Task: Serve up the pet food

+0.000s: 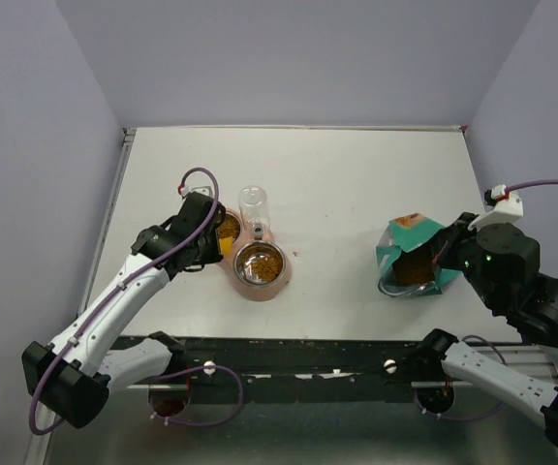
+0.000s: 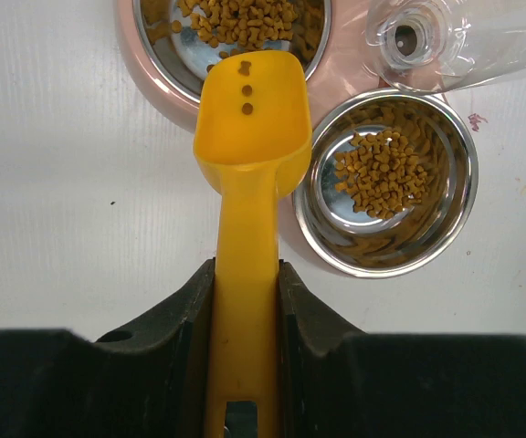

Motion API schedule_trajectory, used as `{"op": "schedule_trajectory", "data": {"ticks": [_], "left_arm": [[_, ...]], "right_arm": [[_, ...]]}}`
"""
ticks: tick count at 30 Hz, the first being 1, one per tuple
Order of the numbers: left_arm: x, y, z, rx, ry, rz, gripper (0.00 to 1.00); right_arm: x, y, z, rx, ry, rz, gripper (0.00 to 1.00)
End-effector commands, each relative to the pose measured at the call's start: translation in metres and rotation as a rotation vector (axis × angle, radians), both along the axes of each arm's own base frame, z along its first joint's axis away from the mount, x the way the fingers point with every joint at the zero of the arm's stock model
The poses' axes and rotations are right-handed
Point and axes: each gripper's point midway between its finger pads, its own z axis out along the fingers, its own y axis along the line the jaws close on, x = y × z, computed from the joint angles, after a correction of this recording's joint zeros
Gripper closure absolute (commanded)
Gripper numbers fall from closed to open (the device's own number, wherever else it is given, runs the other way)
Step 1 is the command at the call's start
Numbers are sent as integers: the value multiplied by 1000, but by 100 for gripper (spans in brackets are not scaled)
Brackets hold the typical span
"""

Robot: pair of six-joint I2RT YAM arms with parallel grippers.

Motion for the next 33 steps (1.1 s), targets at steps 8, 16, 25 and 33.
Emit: {"op": "schedule_trajectory", "data": {"ticks": [8, 16, 25, 33], "left_arm": [[-7, 1, 17, -52, 45, -73, 100], [0, 6, 26, -41, 69, -96, 100], [5, 10, 29, -35, 88, -110, 100], [10, 11, 44, -79, -57, -93, 100]], "right_arm": [[8, 0, 36, 92, -125, -32, 100], [9, 4, 36, 92, -117, -18, 100], [9, 6, 37, 97, -117, -9, 100], [11, 11, 33, 79, -100, 8, 100]]}}
